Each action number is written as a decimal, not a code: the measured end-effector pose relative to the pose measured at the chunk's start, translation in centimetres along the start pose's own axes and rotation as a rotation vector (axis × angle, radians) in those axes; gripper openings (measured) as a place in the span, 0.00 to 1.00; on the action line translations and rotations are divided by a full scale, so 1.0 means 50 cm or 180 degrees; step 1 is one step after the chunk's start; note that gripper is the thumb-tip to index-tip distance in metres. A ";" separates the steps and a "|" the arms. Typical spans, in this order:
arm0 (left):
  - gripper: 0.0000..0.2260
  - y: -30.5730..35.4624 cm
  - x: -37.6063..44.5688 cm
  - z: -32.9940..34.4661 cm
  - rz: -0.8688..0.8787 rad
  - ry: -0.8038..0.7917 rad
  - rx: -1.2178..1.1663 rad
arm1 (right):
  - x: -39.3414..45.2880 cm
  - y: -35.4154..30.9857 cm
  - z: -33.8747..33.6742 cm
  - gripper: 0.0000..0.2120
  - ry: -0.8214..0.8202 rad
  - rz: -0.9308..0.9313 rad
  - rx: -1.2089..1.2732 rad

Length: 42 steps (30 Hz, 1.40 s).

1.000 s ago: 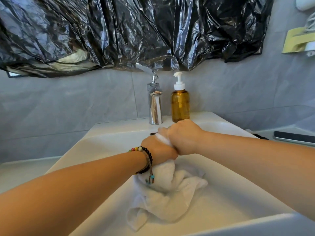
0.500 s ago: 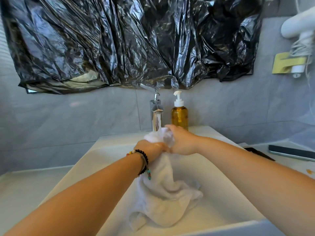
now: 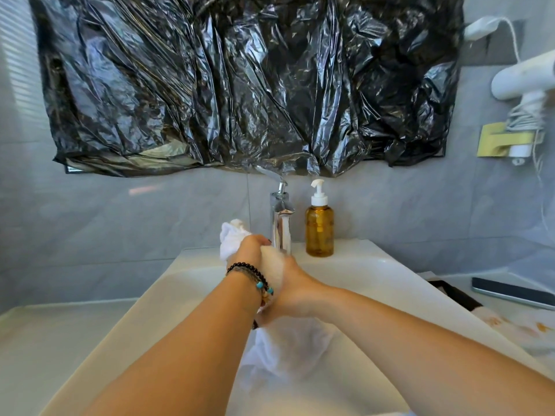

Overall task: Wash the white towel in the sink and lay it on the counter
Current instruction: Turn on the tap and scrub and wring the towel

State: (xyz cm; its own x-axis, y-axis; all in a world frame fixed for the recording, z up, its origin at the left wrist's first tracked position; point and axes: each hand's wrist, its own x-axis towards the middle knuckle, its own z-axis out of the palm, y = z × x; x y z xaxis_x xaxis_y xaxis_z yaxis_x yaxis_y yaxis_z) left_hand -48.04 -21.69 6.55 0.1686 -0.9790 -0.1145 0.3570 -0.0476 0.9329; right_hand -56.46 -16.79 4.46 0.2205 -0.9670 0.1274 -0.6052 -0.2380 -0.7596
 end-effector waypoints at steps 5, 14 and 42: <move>0.28 -0.017 0.021 0.017 -0.0160 -0.0255 -0.0766 | 0.065 0.048 0.017 0.32 0.0929 0.0234 -0.0454; 0.05 -0.012 0.013 0.016 -0.0030 0.0161 -0.0704 | 0.075 0.061 0.023 0.18 0.1012 0.0389 -0.0385; 0.30 0.048 -0.004 -0.089 -0.0897 -0.0641 0.0748 | 0.032 0.046 -0.064 0.18 0.0960 0.0600 -0.0092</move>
State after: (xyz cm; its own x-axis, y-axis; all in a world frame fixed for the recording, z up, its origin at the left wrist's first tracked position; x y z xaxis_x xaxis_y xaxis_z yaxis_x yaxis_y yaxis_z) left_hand -43.13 -20.75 7.31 -0.0972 -0.9393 -0.3290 0.1402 -0.3402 0.9298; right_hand -59.96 -19.19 4.95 -0.1303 -0.9764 0.1725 -0.6362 -0.0511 -0.7699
